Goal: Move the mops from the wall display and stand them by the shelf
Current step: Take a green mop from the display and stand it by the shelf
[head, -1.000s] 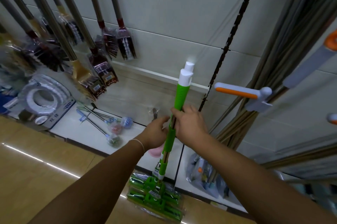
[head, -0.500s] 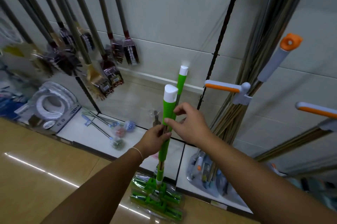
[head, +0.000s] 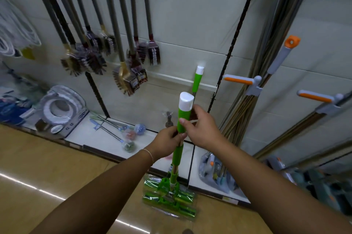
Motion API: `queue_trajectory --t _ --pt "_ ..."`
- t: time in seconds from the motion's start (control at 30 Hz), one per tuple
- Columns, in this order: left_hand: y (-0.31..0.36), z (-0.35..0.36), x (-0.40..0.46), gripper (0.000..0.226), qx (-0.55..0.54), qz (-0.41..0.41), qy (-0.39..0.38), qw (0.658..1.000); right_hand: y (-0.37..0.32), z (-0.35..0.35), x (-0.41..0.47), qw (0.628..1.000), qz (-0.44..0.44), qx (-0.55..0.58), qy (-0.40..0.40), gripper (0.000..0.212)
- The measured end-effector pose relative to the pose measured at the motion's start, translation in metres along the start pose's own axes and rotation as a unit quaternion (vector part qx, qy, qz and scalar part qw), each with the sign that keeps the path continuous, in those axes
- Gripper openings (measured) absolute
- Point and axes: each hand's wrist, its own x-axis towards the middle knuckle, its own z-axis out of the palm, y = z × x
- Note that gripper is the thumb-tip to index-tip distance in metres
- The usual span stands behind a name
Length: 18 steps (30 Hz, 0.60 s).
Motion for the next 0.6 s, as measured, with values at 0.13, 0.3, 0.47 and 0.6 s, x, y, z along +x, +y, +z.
queue_trajectory --t 0.13,0.3,0.47,0.6 --pt "0.013 -0.019 -0.021 0.023 0.019 0.048 -0.027 0.998 -0.03 -0.008 -0.027 0.999 -0.021 0.006 0.025 0.027" --pt "0.057 -0.028 -0.037 0.041 0.031 0.141 -0.022 0.989 -0.066 -0.045 -0.046 0.996 -0.056 -0.023 0.062 0.026" --pt "0.111 -0.019 -0.041 0.055 0.03 0.229 -0.027 0.973 -0.089 -0.099 -0.064 0.992 -0.061 -0.019 0.108 0.023" --pt "0.162 0.008 -0.037 0.059 0.021 0.275 -0.083 0.958 -0.089 -0.15 -0.084 0.984 -0.051 -0.003 0.169 0.022"
